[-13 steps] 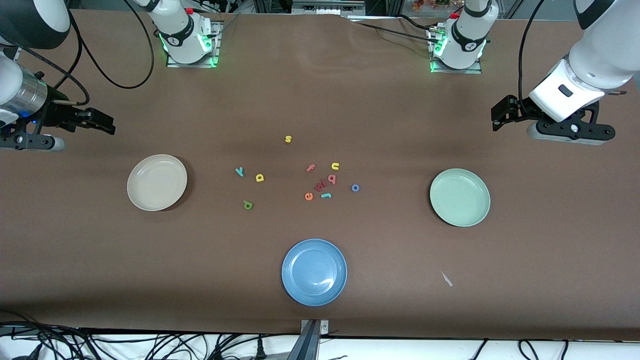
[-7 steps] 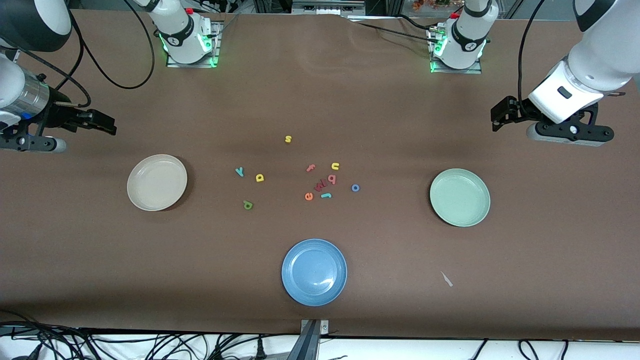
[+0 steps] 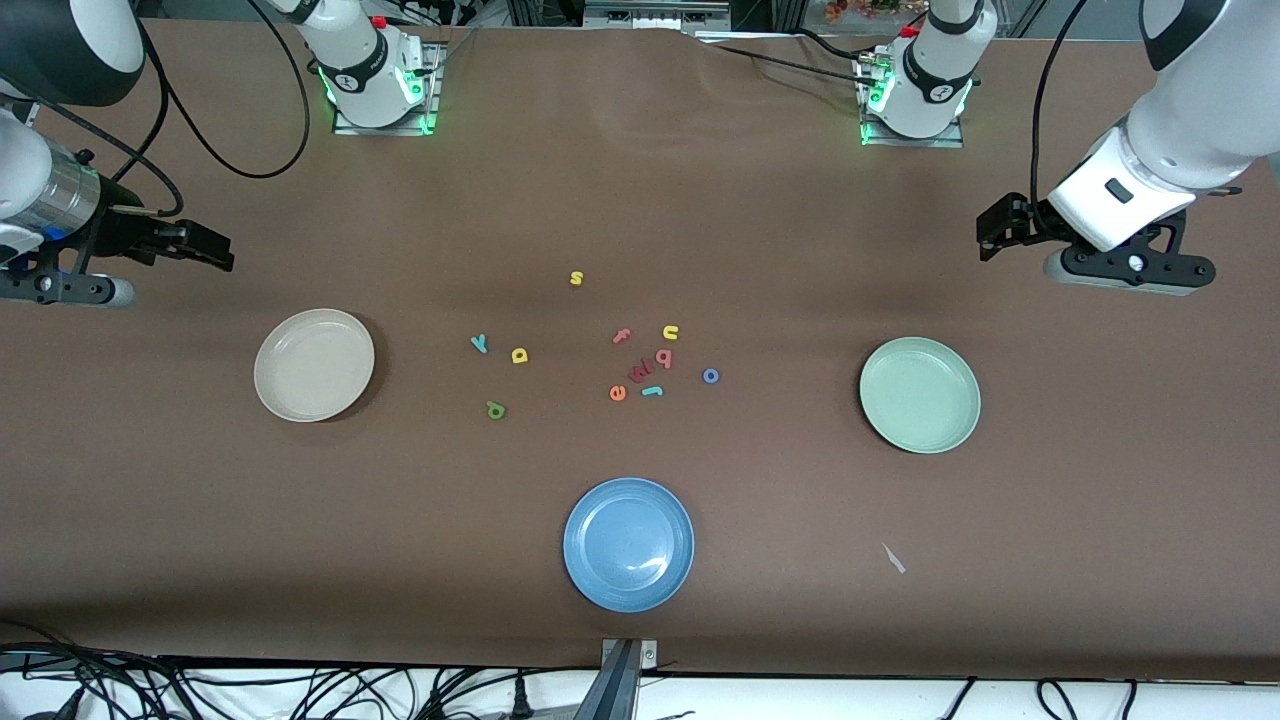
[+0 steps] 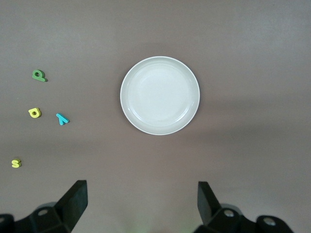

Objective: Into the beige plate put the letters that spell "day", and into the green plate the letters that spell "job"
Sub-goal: 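Grasp the teal y with the right gripper while the left gripper grasps the blue o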

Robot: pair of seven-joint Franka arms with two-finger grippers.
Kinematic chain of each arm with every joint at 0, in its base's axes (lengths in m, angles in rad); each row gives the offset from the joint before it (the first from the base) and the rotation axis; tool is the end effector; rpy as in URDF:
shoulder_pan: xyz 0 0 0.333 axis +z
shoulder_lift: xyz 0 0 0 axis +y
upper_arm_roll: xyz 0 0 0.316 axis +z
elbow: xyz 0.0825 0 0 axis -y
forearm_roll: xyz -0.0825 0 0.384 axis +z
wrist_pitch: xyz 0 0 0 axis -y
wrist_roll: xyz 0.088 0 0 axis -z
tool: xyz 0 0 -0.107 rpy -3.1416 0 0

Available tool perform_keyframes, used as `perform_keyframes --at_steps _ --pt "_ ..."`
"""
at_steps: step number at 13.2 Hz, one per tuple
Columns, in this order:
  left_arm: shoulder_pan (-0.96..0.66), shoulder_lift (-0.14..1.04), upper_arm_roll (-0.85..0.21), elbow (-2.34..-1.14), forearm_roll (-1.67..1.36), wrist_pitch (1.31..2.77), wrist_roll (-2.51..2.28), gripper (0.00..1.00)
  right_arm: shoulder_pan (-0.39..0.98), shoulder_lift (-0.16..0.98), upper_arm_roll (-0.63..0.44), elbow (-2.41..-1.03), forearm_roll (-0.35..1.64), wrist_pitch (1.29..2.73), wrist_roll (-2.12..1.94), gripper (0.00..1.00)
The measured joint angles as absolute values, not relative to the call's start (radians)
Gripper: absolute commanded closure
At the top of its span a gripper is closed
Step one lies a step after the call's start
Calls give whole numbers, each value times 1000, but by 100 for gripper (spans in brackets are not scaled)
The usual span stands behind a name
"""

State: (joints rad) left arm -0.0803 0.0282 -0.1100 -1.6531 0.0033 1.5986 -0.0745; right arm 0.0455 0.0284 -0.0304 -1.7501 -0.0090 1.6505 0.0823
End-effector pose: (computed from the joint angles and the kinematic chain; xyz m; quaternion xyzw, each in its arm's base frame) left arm 0.5510 -0.1050 0.5724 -0.9975 0.0580 0.0409 0.0055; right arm 0.5578 0.0077 0.5307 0.9974 -0.0329 -0.0636 0.0080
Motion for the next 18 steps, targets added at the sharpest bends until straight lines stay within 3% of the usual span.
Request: perform_keyframes --at_steps 3,6,13,17,18 --pt "-124 77 -118 -1651 3 1599 -81 0 46 28 -30 -1750 -9 1650 82 0" --pt "-153 207 -126 -1619 -63 1633 -83 0 49 29 -28 -1750 -7 1650 83 0" --pt "-288 500 -135 -1561 -101 1998 -236 0 79 41 61 -1758 17 1652 178 0" --pt "-381 593 -135 -1558 -101 2128 -465 1 84 70 136 -1867 30 1836 225 0" --pt "-394 617 -135 -1558 -101 2159 -510 5 84 78 159 -1905 30 1899 234 0"
